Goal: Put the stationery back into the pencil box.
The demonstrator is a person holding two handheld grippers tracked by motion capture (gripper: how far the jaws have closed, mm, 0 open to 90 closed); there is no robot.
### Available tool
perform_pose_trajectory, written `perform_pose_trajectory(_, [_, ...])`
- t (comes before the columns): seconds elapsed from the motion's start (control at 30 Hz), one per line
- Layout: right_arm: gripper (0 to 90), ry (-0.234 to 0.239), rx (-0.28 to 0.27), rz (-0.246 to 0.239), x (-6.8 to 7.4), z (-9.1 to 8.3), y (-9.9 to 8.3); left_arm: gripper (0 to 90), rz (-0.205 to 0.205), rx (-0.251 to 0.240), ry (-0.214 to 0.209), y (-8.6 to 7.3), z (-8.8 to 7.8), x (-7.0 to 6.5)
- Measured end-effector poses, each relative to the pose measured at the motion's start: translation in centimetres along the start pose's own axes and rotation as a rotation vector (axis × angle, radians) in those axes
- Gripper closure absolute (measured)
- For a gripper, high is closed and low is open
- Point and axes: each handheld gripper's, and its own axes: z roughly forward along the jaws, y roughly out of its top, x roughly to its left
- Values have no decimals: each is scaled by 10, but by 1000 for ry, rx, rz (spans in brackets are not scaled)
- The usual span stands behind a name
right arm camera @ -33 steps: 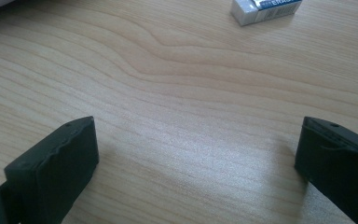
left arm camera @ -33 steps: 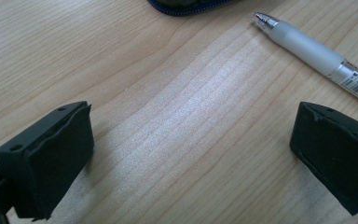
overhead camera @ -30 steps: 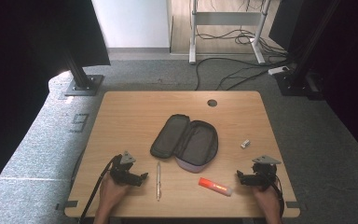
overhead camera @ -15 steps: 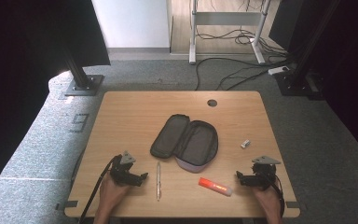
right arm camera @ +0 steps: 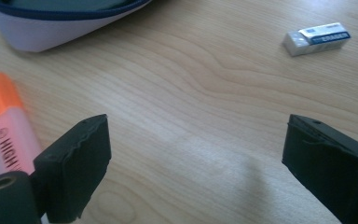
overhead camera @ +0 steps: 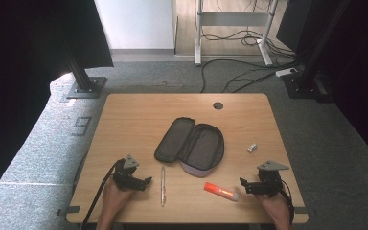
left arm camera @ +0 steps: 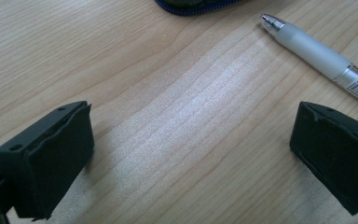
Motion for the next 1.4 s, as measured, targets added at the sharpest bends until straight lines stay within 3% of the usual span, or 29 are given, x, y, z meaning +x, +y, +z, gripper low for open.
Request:
perform_pose_trajectory(0.33, [128,39,-25,-32,11,-8,6,0,0,0,-1,0,0,0])
perform_pose_trajectory(0.83, [200,61,-18,-49,17,1,19,0,0,-2,1,0,0,0])
perform_pose_trajectory(0.97, [230,53,-22,-46,12,5,21,0,0,-2,1,0,0,0])
perform_pose_trajectory(1.4, [294,-43,-19,9,-29,26,28,0,0,-1,1,0,0,0])
